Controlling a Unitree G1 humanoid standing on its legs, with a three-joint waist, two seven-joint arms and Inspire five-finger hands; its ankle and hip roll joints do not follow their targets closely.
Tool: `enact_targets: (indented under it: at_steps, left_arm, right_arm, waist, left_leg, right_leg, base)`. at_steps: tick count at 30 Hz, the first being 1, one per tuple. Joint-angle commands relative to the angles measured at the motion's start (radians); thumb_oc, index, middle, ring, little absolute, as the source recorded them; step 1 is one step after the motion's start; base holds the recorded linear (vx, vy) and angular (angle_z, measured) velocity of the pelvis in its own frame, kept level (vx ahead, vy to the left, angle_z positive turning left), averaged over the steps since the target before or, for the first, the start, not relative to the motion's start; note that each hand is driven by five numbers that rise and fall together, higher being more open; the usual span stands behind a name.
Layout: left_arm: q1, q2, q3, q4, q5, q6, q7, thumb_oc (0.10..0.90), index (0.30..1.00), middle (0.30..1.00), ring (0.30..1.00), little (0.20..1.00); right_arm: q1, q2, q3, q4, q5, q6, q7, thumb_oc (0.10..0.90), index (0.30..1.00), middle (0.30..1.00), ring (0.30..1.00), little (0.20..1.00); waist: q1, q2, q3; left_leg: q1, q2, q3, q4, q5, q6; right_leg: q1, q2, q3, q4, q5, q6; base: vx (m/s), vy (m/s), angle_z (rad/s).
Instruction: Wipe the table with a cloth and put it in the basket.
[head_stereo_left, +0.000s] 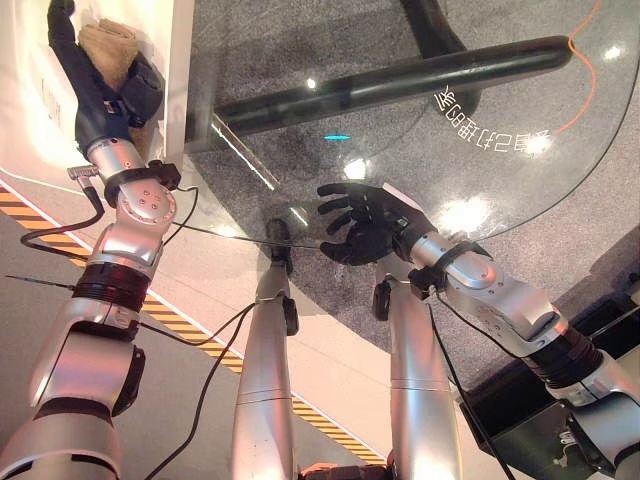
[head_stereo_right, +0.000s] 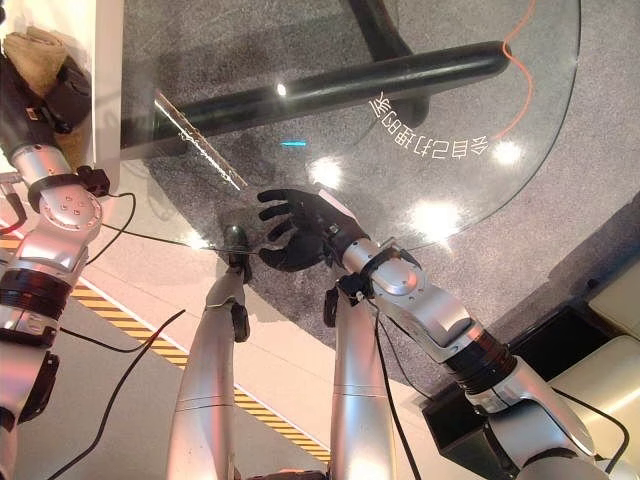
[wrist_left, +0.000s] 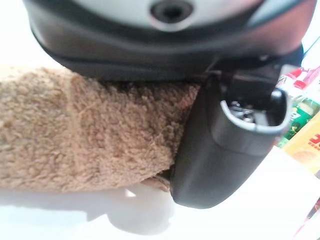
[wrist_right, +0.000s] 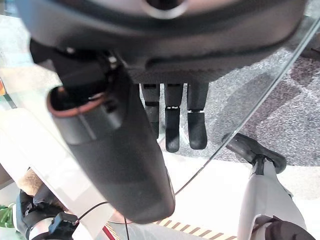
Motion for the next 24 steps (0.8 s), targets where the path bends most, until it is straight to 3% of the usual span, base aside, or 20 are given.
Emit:
enact_targets:
  at_steps: [1, 2, 3, 5, 7, 8, 9, 11, 12, 14, 19, 20, 21, 23, 24]
  left_arm:
    - [0.022, 0.016, 0.039, 0.029, -0.029, 0.025, -0.021, 0.8, 0.9, 0.9, 0.9, 0.9]
    - [0.036, 0.013, 0.034, 0.032, -0.03, 0.026, -0.021, 0.8, 0.9, 0.9, 0.9, 0.9]
    - [0.023, 0.017, 0.04, 0.031, -0.03, 0.026, -0.018, 0.8, 0.9, 0.9, 0.9, 0.9]
    - [0.044, 0.018, 0.039, 0.032, -0.035, 0.028, -0.015, 0.8, 0.9, 0.9, 0.9, 0.9]
    - [0.039, 0.03, 0.051, 0.031, -0.046, 0.024, -0.011, 0.8, 0.9, 0.9, 0.9, 0.9]
    - [0.057, 0.029, 0.052, 0.032, -0.045, 0.023, -0.014, 0.8, 0.9, 0.9, 0.9, 0.9]
    - [0.048, 0.035, 0.061, 0.029, -0.042, 0.02, -0.016, 0.8, 0.9, 0.9, 0.9, 0.9]
    - [0.054, 0.037, 0.066, 0.026, -0.041, 0.018, -0.016, 0.8, 0.9, 0.9, 0.9, 0.9]
    - [0.072, 0.036, 0.065, 0.024, -0.04, 0.018, -0.018, 0.8, 0.9, 0.9, 0.9, 0.9]
    - [0.075, 0.043, 0.085, 0.009, -0.035, 0.022, -0.014, 0.8, 0.9, 0.9, 0.9, 0.9]
    - [0.125, 0.055, 0.109, -0.013, -0.031, 0.035, -0.011, 0.8, 0.9, 0.9, 0.9, 0.9]
    - [0.115, 0.059, 0.117, -0.018, -0.029, 0.038, -0.011, 0.8, 0.9, 0.9, 0.9, 0.9]
    - [0.131, 0.057, 0.117, -0.02, -0.028, 0.044, -0.011, 0.8, 0.9, 0.9, 0.9, 0.9]
    - [0.137, 0.058, 0.12, -0.024, -0.027, 0.046, -0.01, 0.8, 0.9, 0.9, 0.9, 0.9]
    - [0.141, 0.069, 0.14, -0.035, -0.028, 0.053, -0.009, 0.8, 0.9, 0.9, 0.9, 0.9]
  right_arm:
    - [0.042, -0.004, 0.002, 0.008, -0.028, -0.007, -0.028, 0.8, 0.9, 0.9, 0.9, 0.9]
    - [0.056, 0.001, 0.007, 0.009, -0.029, -0.007, -0.028, 0.8, 0.9, 0.9, 0.9, 0.9]
    - [0.046, -0.002, 0.002, 0.009, -0.032, -0.013, -0.027, 0.8, 0.9, 0.9, 0.9, 0.9]
    - [0.069, 0.002, 0.005, 0.004, -0.041, -0.015, -0.027, 0.8, 0.9, 0.9, 0.9, 0.9]
    - [0.065, -0.002, -0.005, -0.002, -0.048, -0.018, -0.026, 0.8, 0.9, 0.9, 0.9, 0.9]
    - [0.083, 0.003, -0.004, -0.004, -0.051, -0.016, -0.024, 0.8, 0.9, 0.9, 0.9, 0.9]
    - [0.073, 0.0, -0.014, -0.01, -0.055, -0.013, -0.021, 0.8, 0.9, 0.9, 0.9, 0.9]
    - [0.079, -0.001, -0.018, -0.015, -0.058, -0.01, -0.016, 0.8, 0.9, 0.9, 0.9, 0.9]
    - [0.097, 0.002, -0.014, -0.018, -0.06, -0.009, -0.016, 0.8, 0.9, 0.9, 0.9, 0.9]
    - [0.103, 0.001, -0.029, -0.036, -0.073, -0.007, -0.013, 0.8, 0.9, 0.9, 0.9, 0.9]
    - [0.143, 0.009, -0.037, -0.056, -0.09, -0.005, -0.008, 0.8, 0.9, 0.9, 0.9, 0.9]
    - [0.133, 0.007, -0.043, -0.06, -0.095, -0.004, -0.008, 0.8, 0.9, 0.9, 0.9, 0.9]
    - [0.149, 0.013, -0.04, -0.061, -0.099, -0.003, -0.006, 0.8, 0.9, 0.9, 0.9, 0.9]
    - [0.153, 0.012, -0.04, -0.066, -0.1, -0.002, -0.007, 0.8, 0.9, 0.9, 0.9, 0.9]
    - [0.15, 0.011, -0.05, -0.082, -0.108, 0.001, -0.008, 0.8, 0.9, 0.9, 0.9, 0.9]
  waist:
    - [-0.009, 0.007, -0.019]
    - [-0.007, 0.008, -0.019]
    - [-0.01, 0.008, -0.019]
    - [-0.007, 0.01, -0.019]
    - [-0.008, 0.011, -0.019]
    - [-0.005, 0.013, -0.019]
    - [-0.007, 0.012, -0.019]
    - [-0.007, 0.012, -0.019]
    - [-0.003, 0.014, -0.019]
    - [-0.005, 0.015, -0.019]
    - [0.005, 0.023, -0.019]
    - [0.003, 0.023, -0.019]
    - [0.007, 0.024, -0.019]
    - [0.007, 0.024, -0.019]
    - [0.007, 0.026, -0.019]
  left_leg:
    - [-0.045, -0.094, 0.111, -0.002, 0.019, 0.05]
    - [-0.013, -0.093, 0.101, 0.007, -0.011, 0.044]
    - [-0.04, -0.094, 0.112, -0.003, 0.018, 0.05]
    - [0.0, -0.091, 0.104, 0.004, -0.012, 0.043]
    - [-0.019, -0.091, 0.114, -0.005, 0.015, 0.049]
    - [0.016, -0.089, 0.104, 0.003, -0.016, 0.043]
    - [-0.01, -0.09, 0.114, -0.007, 0.014, 0.049]
    - [-0.002, -0.089, 0.114, -0.007, 0.012, 0.049]
    - [0.03, -0.088, 0.104, 0.002, -0.018, 0.044]
    - [0.02, -0.089, 0.113, -0.01, 0.008, 0.052]
    - [0.083, -0.088, 0.102, -0.006, -0.029, 0.05]
    - [0.057, -0.09, 0.112, -0.015, 0.0, 0.056]
    - [0.092, -0.088, 0.103, -0.008, -0.03, 0.051]
    - [0.098, -0.088, 0.103, -0.01, -0.031, 0.052]
    - [0.085, -0.09, 0.113, -0.024, -0.002, 0.058]
  right_leg:
    - [0.015, 0.099, 0.007, -0.135, 0.074, 0.017]
    - [0.045, 0.103, 0.009, -0.123, 0.045, 0.022]
    - [0.019, 0.098, 0.007, -0.137, 0.074, 0.017]
    - [0.058, 0.101, 0.008, -0.128, 0.044, 0.022]
    - [0.042, 0.093, 0.003, -0.143, 0.07, 0.018]
    - [0.075, 0.097, 0.005, -0.132, 0.04, 0.022]
    - [0.051, 0.093, 0.002, -0.144, 0.068, 0.017]
    - [0.059, 0.092, 0.001, -0.145, 0.066, 0.017]
    - [0.089, 0.096, 0.002, -0.133, 0.036, 0.021]
    - [0.079, 0.089, -0.003, -0.15, 0.063, 0.016]
    - [0.138, 0.085, -0.006, -0.146, 0.028, 0.022]
    - [0.114, 0.081, -0.009, -0.157, 0.056, 0.017]
    - [0.145, 0.084, -0.008, -0.147, 0.027, 0.023]
    - [0.151, 0.084, -0.008, -0.148, 0.026, 0.023]
    - [0.138, 0.075, -0.014, -0.161, 0.052, 0.02]
  base:
    - [0.0, 0.0, 0.0]
    - [0.0, 0.0, 0.0]
    - [0.0, 0.0, 0.0]
    - [0.0, 0.0, 0.0]
    - [0.0, 0.0, 0.0]
    - [0.0, 0.0, 0.0]
    - [0.0, 0.0, 0.0]
    - [-0.01, -0.01, 0.0]
    - [0.0, 0.0, 0.0]
    - [-0.02, -0.016, 0.0]
    - [0.02, -0.005, 0.0]
    - [0.0, 0.0, 0.0]
    - [0.0, 0.0, 0.0]
    - [-0.01, -0.011, 0.01]
    - [-0.07, -0.027, 0.02]
